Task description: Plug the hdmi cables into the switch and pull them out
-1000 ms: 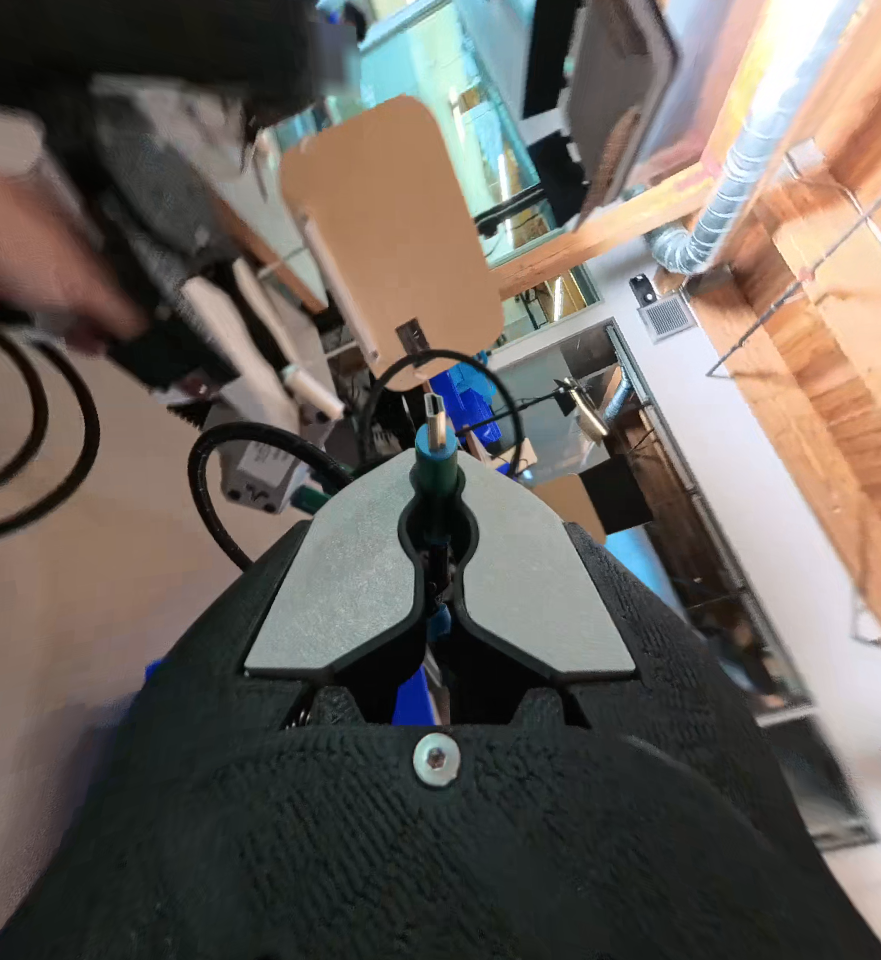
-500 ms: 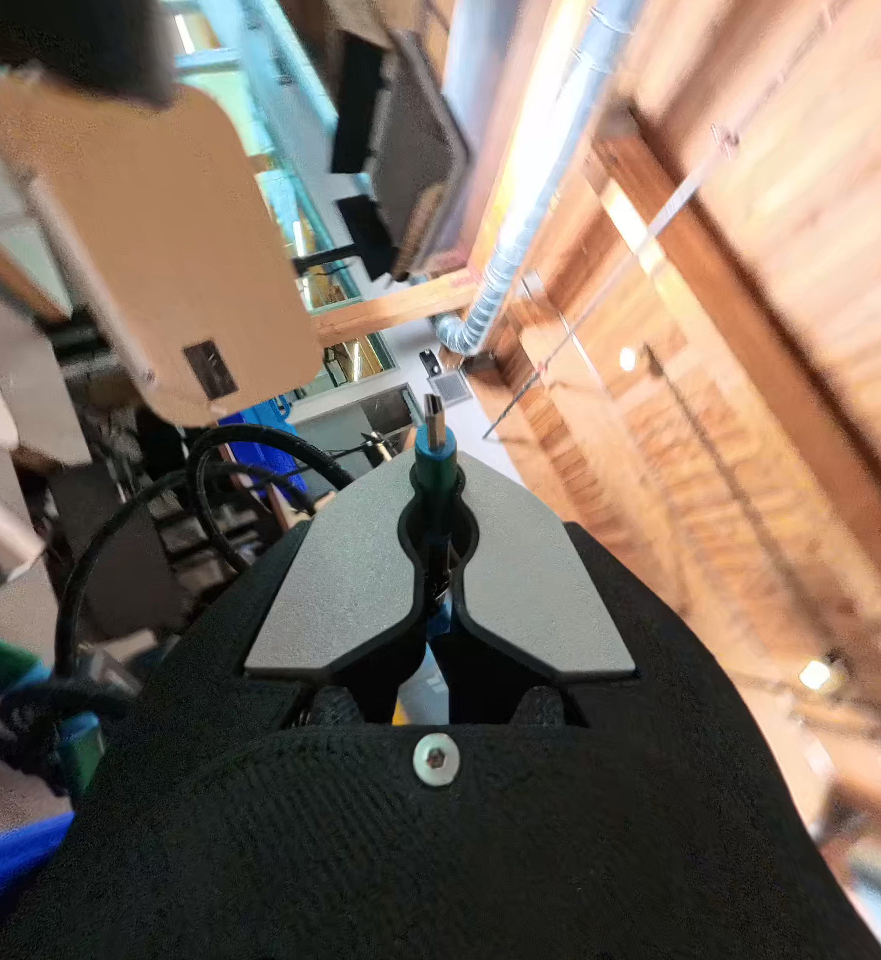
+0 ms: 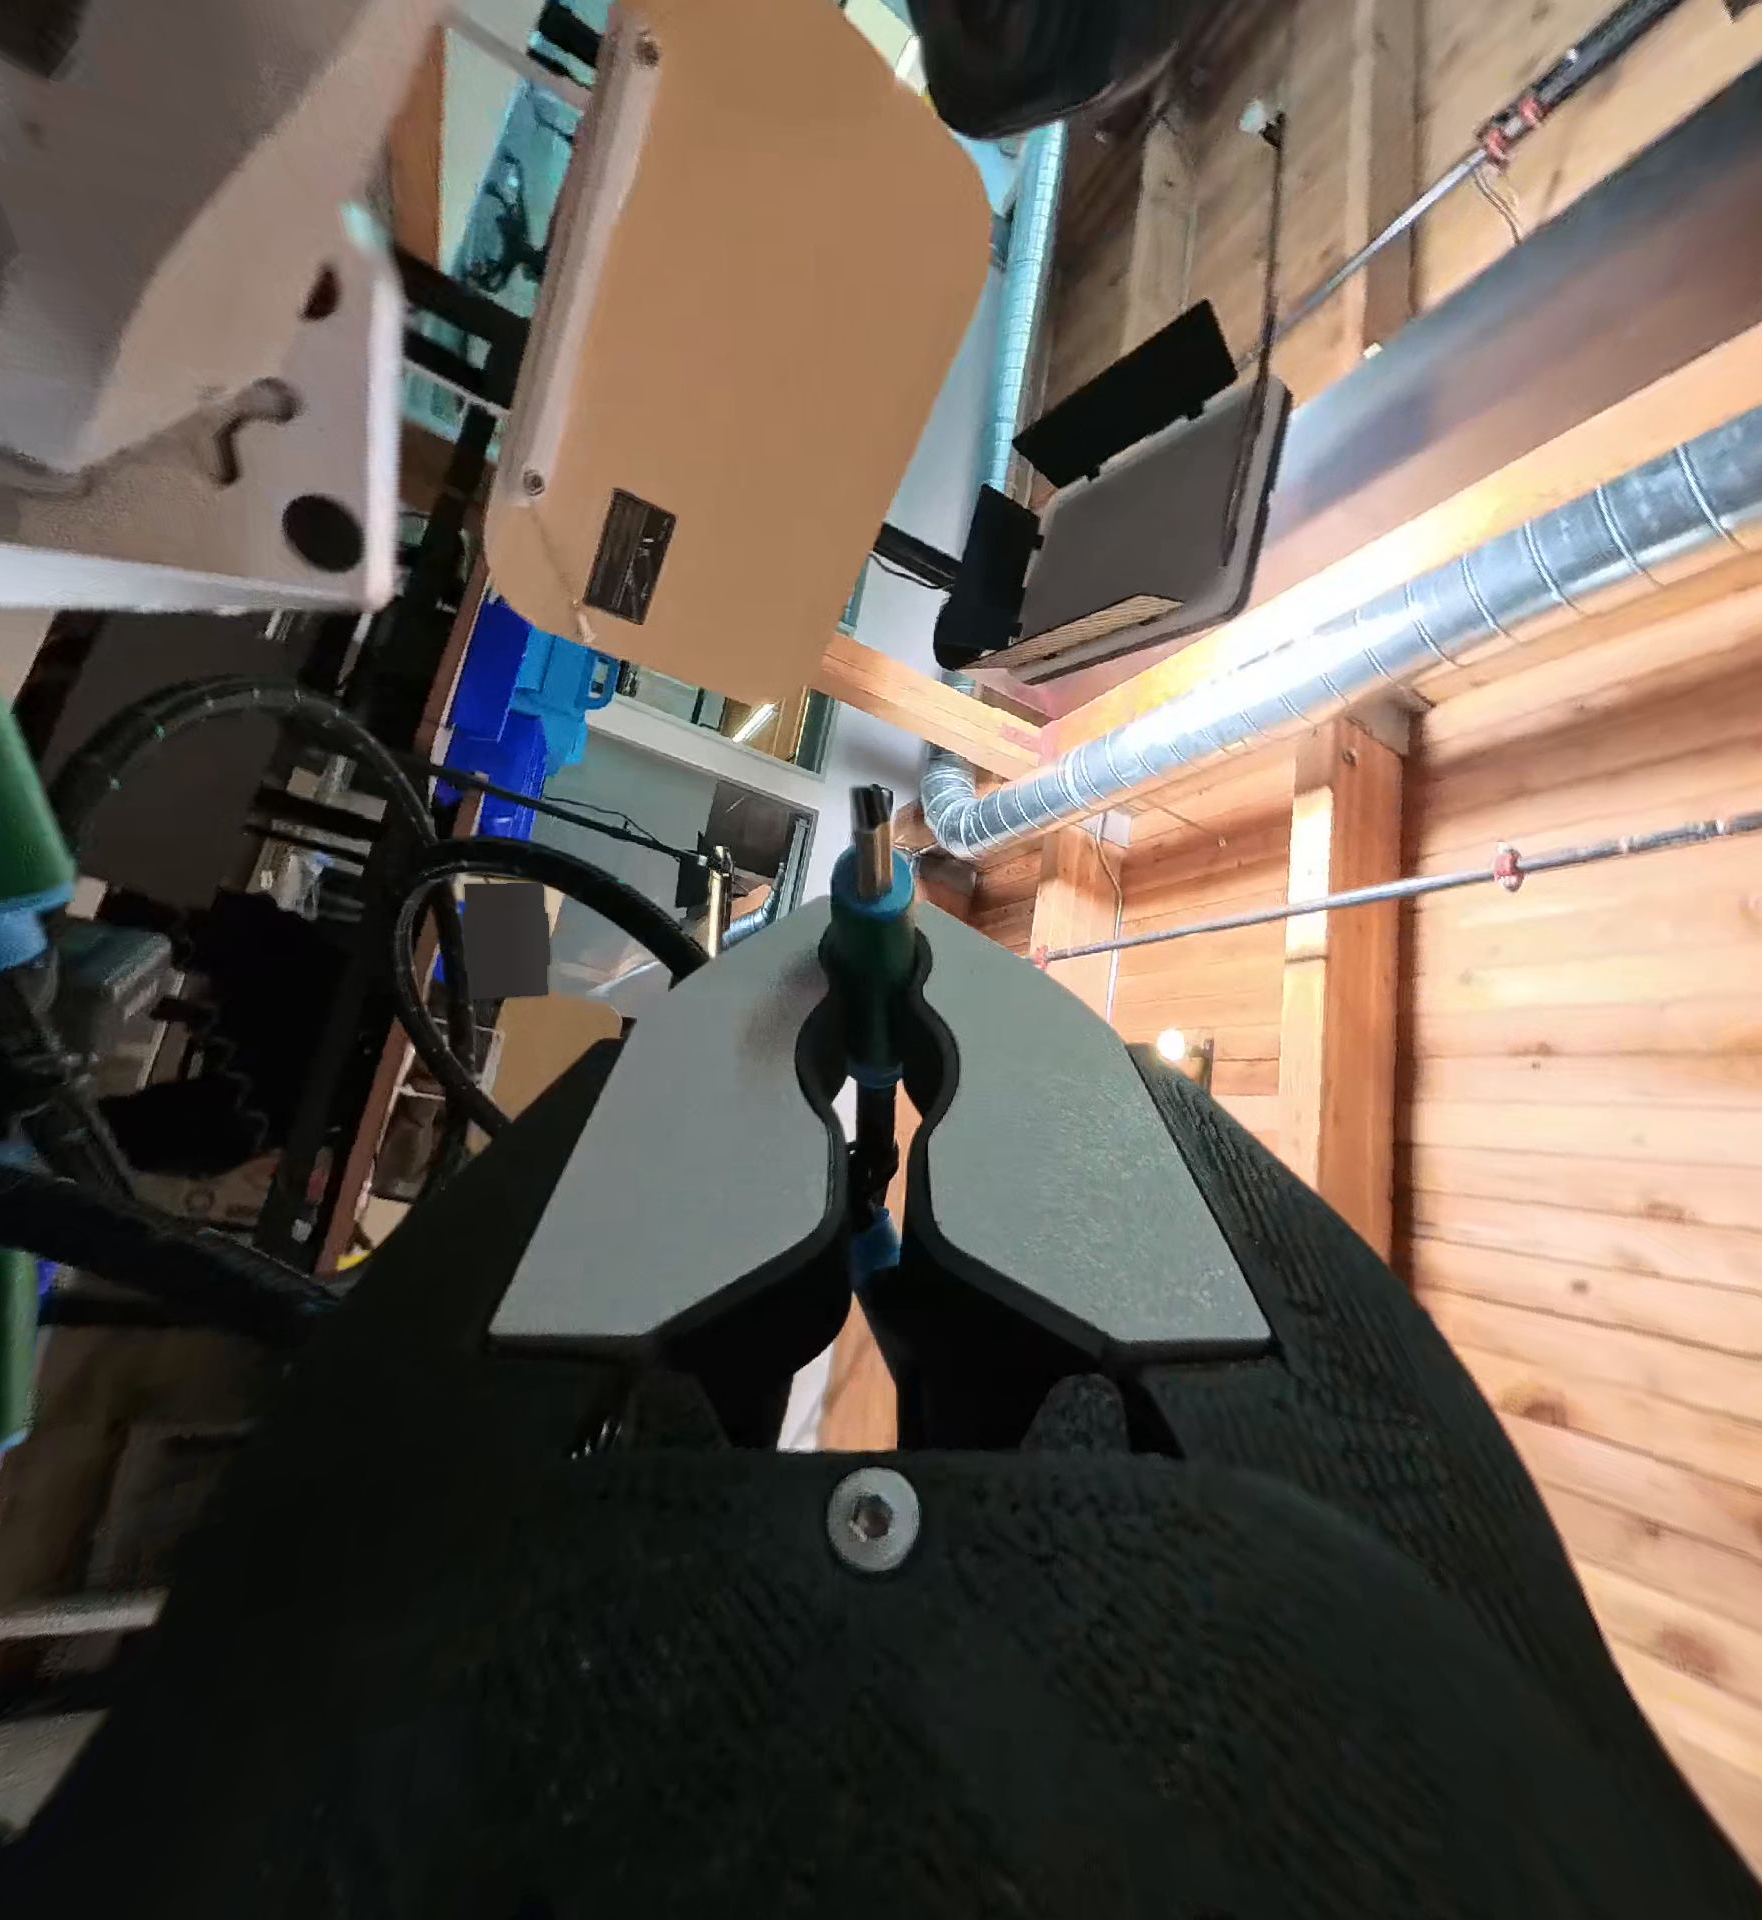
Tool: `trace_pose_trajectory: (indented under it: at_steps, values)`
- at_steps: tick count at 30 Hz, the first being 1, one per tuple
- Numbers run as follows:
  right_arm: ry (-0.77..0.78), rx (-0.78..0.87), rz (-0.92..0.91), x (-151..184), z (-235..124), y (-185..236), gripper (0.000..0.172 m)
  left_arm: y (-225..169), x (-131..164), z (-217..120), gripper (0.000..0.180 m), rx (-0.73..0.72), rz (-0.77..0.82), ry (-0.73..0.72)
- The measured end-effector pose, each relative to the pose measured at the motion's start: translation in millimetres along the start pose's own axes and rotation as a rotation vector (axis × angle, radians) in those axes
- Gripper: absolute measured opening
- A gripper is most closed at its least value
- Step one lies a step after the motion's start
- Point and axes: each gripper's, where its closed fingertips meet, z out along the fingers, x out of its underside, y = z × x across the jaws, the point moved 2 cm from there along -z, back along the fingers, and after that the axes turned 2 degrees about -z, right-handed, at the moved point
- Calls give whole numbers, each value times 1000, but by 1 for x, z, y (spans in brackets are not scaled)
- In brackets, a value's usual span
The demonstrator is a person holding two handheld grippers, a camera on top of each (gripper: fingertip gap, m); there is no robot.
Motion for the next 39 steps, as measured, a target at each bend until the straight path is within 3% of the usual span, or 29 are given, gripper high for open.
trace_pose_trajectory:
  at_steps: [5,10,24,31,39]
  values:
    - [31,32,-222,-3,-6,-4,5,-15,-2,-1,20,175,-128,-74]
    - [-36,78,-296,-25,-16,-11,5,-39,-6,0,20,394,-235,-145]
    - [-75,36,-315,-25,-33,-24,5,-59,5,3,20,610,-371,-196]
    - [-9,32,-322,-16,-29,-17,5,-53,3,9,20,474,-291,-154]
    - [85,109,-114,5,-17,-39,5,-37,-9,2,20,107,90,-65]
